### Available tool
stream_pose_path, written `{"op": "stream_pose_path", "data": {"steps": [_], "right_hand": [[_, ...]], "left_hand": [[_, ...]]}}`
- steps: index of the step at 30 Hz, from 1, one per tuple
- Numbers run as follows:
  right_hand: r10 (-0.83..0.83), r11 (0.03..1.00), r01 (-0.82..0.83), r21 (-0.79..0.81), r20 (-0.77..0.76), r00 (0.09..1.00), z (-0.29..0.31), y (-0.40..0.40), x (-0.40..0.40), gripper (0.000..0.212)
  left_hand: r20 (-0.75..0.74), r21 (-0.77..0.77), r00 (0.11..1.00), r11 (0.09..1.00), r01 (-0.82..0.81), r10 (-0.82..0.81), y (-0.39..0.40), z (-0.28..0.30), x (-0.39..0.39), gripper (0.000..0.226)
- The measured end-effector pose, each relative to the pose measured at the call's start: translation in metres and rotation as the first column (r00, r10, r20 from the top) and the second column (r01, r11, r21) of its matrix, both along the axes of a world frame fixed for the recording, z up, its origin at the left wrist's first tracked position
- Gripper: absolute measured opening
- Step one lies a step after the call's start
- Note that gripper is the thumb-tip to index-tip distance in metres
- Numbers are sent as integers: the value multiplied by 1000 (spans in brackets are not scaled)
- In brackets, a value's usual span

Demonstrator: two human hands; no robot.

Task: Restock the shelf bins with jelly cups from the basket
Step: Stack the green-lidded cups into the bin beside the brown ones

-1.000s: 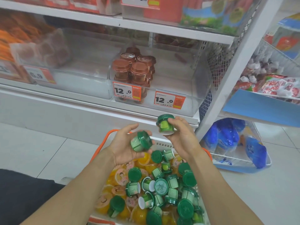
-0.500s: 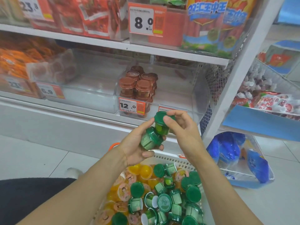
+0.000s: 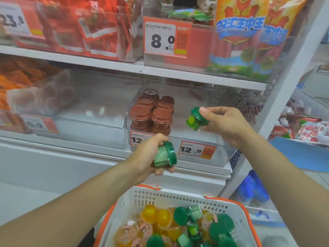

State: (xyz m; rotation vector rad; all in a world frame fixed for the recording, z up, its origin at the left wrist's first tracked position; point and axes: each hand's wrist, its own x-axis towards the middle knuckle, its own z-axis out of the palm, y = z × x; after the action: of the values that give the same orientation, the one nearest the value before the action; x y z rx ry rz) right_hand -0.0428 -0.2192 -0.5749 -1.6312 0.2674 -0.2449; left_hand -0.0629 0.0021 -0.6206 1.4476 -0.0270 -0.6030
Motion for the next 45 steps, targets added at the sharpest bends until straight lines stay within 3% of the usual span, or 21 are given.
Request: {"op": "stream_pose_path", "data": {"steps": [3,8,12,15,24,28,30,34,35,37,40,42,45], "right_hand": [[23,998,-31,-47,-157,987,-10,-5,33,37],[124,980,-171,-104,-358,925,-36,6,69,45],[240,879,-395,-268,-468,850,-50,12,78,38],[289,807,-507,-303,-547,786,-47,11,78,35],[367,735,-587,-340,-529,765,-53,5,71,31],[410,713,-639,-290,-567,714,-51,3,68,26],[375,698,-616,-365,-547,749,-48,4,65,25],[202,741,-278,-611,-192,960,-31,7,53,22],[209,773,-246,-586,-131,969,-23,8,45,26],[310,847,-341,-409,-141,940,-3,13,27,39],[500,780,-579,-238,-320,805,21,17,0,58],[554,694,-672,-258,-404,728,25,16,-9,58],[580,684,-687,-244,-389,716,25,13,-11,50]], "left_hand": [[6,84,1000,996,16,-17,2,-12,11,24],[32,137,998,990,40,-45,-3,-16,22,24],[23,142,997,988,67,-71,-8,-19,25,24],[10,139,996,987,84,-87,-12,-20,25,25],[27,107,999,994,26,-29,-15,-21,18,25],[-22,12,999,999,-35,35,-13,-21,17,31],[-37,-38,997,997,-74,73,-12,-19,15,32],[31,-86,992,989,-118,121,-13,-11,10,30],[61,-106,989,986,-131,138,-15,-10,10,29],[146,-140,971,975,-170,191,-19,-4,7,21],[485,-22,851,976,-219,202,-22,0,3,24],[706,75,697,967,-245,122,-24,3,-4,36],[903,155,429,932,-327,1,-24,0,-11,48]]}}
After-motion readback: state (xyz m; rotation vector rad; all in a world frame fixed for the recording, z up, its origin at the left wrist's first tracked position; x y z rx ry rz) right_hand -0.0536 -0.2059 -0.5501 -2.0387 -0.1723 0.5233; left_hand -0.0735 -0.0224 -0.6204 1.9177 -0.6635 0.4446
